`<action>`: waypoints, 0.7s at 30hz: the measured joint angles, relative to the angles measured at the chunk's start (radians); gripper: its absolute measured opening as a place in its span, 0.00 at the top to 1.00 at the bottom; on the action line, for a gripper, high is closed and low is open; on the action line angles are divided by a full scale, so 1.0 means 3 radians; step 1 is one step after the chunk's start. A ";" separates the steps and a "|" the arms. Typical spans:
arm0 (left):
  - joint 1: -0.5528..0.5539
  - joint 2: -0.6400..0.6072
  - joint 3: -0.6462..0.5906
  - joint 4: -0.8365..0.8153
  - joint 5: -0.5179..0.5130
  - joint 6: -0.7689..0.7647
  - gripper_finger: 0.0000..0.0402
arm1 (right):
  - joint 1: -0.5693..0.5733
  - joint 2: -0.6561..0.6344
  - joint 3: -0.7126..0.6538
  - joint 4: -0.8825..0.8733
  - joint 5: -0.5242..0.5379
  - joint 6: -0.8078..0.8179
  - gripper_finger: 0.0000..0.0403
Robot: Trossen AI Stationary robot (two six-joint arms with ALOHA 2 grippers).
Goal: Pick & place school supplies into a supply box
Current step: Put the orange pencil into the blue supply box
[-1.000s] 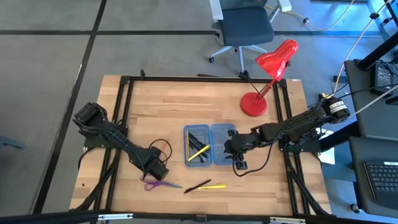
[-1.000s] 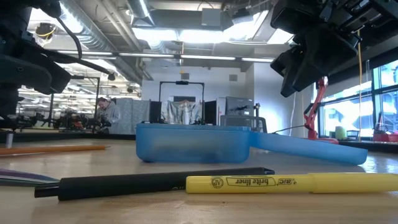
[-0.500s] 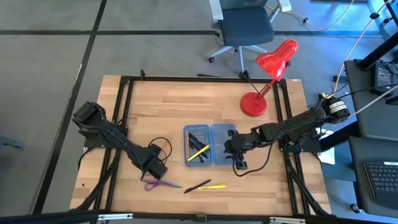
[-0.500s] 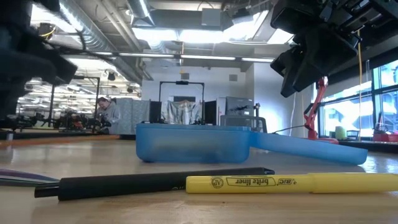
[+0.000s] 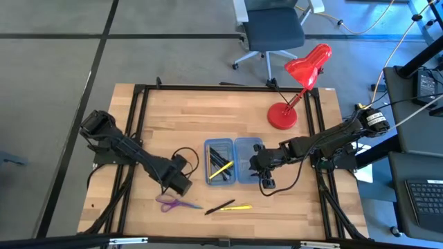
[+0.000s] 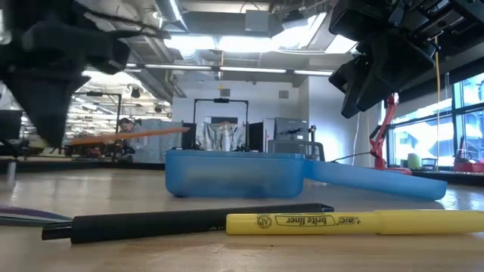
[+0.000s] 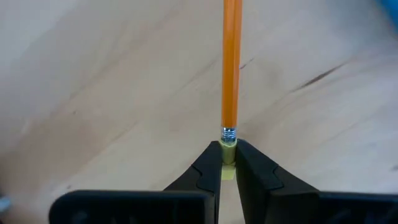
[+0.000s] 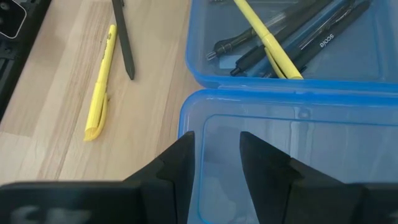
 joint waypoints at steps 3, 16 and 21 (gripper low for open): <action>0.0085 0.0000 0.0135 0.0008 -0.0059 0.0218 0.94 | 0.0000 0.0000 0.0000 0.0000 0.0001 -0.0003 0.67; 0.0559 -0.0001 0.0354 0.1402 0.0095 0.1034 0.94 | 0.0000 0.0000 0.0000 0.0000 0.0000 -0.0003 0.67; 0.0613 0.0028 0.0355 0.1564 0.0057 0.1187 0.94 | 0.0001 0.0000 0.0000 0.0000 0.0000 -0.0003 0.67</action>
